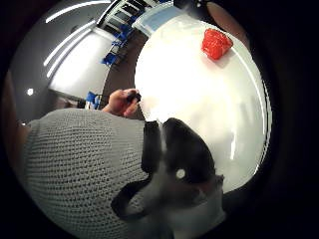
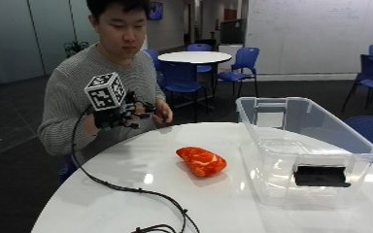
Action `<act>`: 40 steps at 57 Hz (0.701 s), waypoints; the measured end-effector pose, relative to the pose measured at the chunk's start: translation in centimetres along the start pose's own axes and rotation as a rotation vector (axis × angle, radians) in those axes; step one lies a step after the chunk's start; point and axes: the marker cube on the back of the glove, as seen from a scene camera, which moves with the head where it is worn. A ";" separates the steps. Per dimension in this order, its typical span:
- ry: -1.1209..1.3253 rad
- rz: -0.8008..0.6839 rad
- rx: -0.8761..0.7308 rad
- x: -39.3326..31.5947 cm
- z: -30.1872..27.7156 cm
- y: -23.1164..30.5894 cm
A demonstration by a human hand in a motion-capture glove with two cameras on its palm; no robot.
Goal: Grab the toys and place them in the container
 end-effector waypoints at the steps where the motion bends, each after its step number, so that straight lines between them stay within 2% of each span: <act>1: 0.001 -0.001 0.000 0.0 0.0 0.0; 28: 0.023 0.020 -0.047 -0.1 -0.3 -1.4; 35: 0.026 0.016 -0.084 0.5 0.1 -4.6; 40: 0.087 0.003 -0.108 1.6 -0.2 -9.8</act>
